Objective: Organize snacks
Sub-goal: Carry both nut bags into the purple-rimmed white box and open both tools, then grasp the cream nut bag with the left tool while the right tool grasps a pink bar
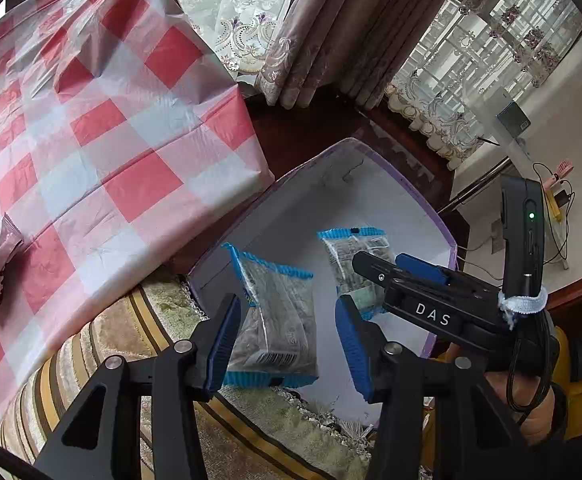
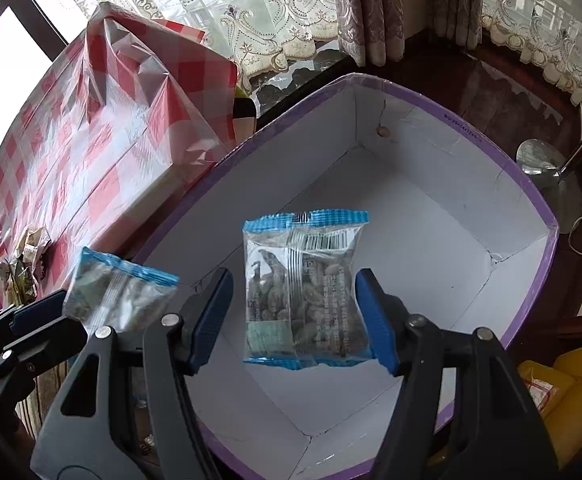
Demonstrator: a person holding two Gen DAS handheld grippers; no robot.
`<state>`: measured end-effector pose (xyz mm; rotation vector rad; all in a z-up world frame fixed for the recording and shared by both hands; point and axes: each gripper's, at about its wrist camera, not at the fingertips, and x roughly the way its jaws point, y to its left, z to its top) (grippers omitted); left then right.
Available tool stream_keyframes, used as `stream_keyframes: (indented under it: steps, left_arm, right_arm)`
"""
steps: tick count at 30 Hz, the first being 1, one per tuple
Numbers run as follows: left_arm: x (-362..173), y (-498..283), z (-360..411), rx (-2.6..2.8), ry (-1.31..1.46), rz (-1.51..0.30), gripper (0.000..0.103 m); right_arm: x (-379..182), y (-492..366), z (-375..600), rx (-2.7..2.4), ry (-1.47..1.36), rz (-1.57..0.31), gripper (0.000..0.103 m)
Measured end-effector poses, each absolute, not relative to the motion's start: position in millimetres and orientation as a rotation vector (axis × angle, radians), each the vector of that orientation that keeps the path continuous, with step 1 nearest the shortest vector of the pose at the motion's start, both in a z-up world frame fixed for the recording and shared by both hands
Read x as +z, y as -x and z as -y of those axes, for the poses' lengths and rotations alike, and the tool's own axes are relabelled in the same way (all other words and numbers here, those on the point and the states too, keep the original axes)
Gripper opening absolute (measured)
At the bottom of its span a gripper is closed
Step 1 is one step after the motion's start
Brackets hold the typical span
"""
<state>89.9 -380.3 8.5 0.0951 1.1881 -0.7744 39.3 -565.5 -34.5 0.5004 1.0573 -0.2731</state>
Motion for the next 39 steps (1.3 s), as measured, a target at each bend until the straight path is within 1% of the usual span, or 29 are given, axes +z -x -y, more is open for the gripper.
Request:
stream_keyframes:
  steps: [2,3,7,13,19,22,26,33,36,39]
  left_arm:
    - [9,-93,374,-0.758,-0.075,-1.186,0.064]
    - [9,-94,371,-0.75,-0.067,-1.184,0.065]
    - [14,-96,354,-0.71,-0.017,-1.151,0.065]
    - [29,-96,304,-0.608,0.076,-1.049,0.065]
    - [30,-91,221,-0.426,0.211,-1.048,0.065]
    - [30,-86,172,-0.313,0.293,-1.039,0.065]
    - [32,-76,109,-0.14,0.336,-0.999,0.065]
    - [8,-69,4,0.133,0.425,-1.029,0.065]
    - [-3,-71,-27,0.2,0.453,-1.043,0.065]
    - [-12,-78,-44,0.222,0.464,-1.062,0.065]
  right_arm:
    - [-32,-41,562,-0.27,-0.497,-1.05,0.078]
    - [-30,-41,559,-0.269,-0.487,-1.047,0.078]
    - [-21,-44,546,-0.267,-0.444,-1.031,0.08]
    - [-2,-52,512,-0.205,-0.377,-0.976,0.082]
    - [19,-66,465,-0.074,-0.312,-0.967,0.083]
    - [24,-73,442,-0.02,-0.323,-0.979,0.083]
    - [25,-83,412,0.016,-0.311,-0.996,0.083]
    - [19,-102,365,0.05,-0.26,-1.038,0.083]
    - [14,-111,349,0.054,-0.245,-1.058,0.083]
    - [11,-120,336,0.057,-0.246,-1.07,0.083]
